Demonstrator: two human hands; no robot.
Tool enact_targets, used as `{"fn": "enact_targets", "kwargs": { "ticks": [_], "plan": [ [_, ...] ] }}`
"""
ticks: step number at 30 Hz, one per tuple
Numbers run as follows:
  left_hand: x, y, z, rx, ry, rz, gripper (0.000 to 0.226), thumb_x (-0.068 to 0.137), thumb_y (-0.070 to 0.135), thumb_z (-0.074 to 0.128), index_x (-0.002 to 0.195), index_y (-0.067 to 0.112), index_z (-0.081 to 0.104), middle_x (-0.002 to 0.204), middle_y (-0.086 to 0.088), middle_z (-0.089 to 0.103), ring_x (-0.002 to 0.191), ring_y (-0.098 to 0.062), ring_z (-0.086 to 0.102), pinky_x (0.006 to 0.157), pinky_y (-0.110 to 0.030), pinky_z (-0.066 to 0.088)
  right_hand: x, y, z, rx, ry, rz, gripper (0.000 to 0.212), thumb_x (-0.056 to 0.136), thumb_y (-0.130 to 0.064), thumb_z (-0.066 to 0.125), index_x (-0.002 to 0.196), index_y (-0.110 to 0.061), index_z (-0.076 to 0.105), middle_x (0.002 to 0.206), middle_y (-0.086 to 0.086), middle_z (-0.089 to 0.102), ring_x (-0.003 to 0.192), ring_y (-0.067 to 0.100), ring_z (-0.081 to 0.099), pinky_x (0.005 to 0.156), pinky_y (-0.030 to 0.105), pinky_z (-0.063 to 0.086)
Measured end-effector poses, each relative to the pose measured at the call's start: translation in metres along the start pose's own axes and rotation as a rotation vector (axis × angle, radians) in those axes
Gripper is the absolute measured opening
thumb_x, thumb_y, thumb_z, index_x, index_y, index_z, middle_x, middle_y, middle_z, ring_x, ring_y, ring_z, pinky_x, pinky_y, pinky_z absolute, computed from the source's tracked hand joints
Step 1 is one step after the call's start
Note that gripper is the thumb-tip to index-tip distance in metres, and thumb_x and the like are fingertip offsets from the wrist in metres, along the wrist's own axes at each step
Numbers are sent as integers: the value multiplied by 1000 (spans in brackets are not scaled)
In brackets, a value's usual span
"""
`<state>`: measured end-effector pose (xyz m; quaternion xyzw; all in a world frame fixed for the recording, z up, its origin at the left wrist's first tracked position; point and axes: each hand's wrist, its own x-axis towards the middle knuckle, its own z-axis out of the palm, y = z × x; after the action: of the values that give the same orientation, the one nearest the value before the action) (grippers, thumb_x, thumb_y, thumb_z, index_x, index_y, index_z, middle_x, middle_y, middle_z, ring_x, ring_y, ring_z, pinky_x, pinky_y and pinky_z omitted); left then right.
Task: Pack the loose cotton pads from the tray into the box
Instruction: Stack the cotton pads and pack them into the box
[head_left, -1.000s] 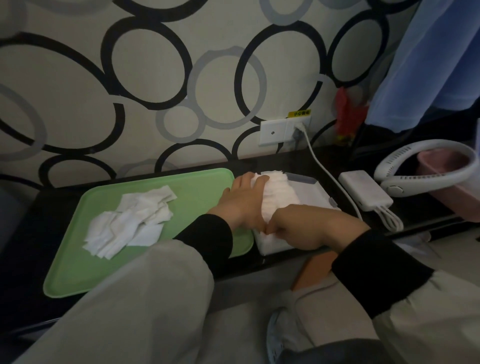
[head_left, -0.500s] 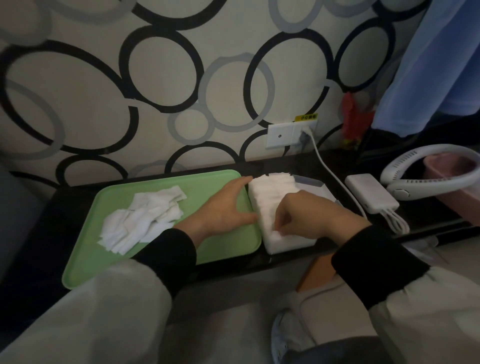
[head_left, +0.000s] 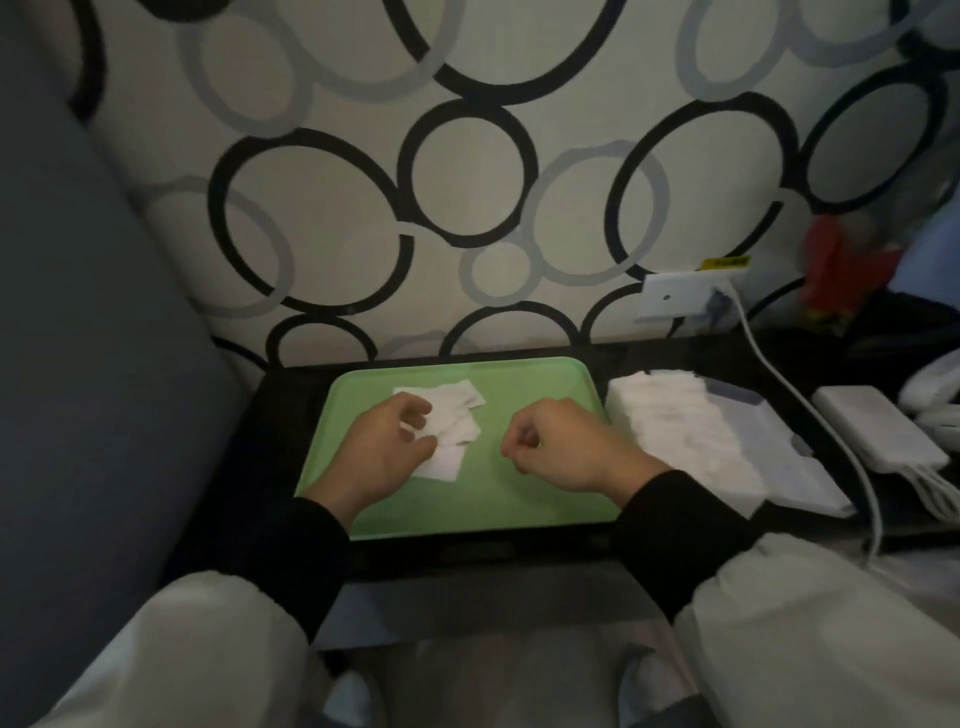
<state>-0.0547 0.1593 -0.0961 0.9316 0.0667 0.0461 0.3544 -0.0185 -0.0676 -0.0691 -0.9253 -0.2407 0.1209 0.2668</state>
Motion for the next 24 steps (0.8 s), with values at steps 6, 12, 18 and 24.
{"fn": "enact_targets", "kwargs": {
  "ticks": [6,12,18,24],
  "plan": [
    [9,-33,-20,121,150,-109,23,82,9,67,99,25,68,101,1,62,90,-17,60,78,-26,42,32,2,25,31,50,32,18,85,-20,60,92,-21,76,96,-6,74,93,17,67,87,38,55],
    [26,-50,-14,74,118,-206,36,93,22,62,128,17,61,130,-9,58,117,-28,56,99,-36,44,65,0,41,83,187,55,24,90,-13,55,105,-20,72,109,-4,71,100,18,64,90,33,51],
    [33,-45,-6,71,32,-186,50,87,28,70,134,21,55,131,-6,59,115,-25,57,96,-33,46,98,-14,50,199,278,244,35,93,-34,56,122,-14,59,109,3,65,99,23,62,88,38,51],
    [29,-43,-2,53,-78,-137,65,74,28,85,131,27,54,123,3,58,111,-18,55,93,-34,49,117,-21,48,230,220,381,30,88,-38,61,99,-10,63,90,7,65,88,28,65,84,44,54]
  ]
}}
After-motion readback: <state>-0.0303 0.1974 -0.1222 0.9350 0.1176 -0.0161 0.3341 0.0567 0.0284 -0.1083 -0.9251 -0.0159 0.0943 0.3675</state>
